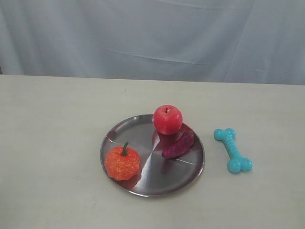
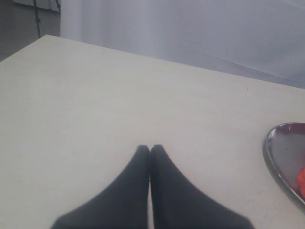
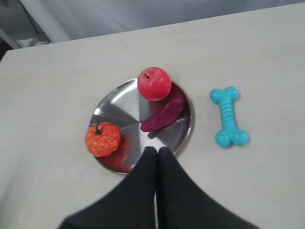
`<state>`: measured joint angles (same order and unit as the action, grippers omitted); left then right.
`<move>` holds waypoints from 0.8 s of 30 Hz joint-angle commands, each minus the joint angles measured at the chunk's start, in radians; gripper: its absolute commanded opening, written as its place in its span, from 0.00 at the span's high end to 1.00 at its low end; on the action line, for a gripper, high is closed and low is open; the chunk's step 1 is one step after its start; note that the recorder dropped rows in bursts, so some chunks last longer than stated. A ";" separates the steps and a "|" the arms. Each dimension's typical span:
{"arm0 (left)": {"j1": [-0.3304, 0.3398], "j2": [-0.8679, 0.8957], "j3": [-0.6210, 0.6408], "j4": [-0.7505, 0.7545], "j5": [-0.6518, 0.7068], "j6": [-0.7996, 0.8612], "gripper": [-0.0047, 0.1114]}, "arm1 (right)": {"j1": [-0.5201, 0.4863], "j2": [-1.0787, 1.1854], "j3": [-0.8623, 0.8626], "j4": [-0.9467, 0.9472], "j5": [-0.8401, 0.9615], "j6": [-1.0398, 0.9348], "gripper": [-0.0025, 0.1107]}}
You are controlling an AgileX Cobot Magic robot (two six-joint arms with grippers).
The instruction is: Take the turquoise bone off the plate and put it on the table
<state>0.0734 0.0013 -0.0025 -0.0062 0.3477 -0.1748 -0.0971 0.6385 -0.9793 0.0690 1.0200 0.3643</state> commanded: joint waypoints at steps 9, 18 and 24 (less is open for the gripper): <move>0.004 -0.001 0.003 0.006 -0.005 -0.002 0.96 | -0.004 -0.042 0.005 0.004 -0.021 -0.040 0.98; 0.004 -0.001 0.003 0.006 -0.005 -0.002 0.96 | -0.131 -0.366 0.265 -0.005 -0.317 -0.179 0.98; 0.004 -0.001 0.003 0.006 -0.005 -0.002 0.96 | -0.131 -0.534 0.571 -0.005 -0.541 -0.274 0.98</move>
<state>0.0734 0.0013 -0.0025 -0.0062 0.3477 -0.1748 -0.2225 0.1165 -0.4946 0.0654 0.5565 0.1258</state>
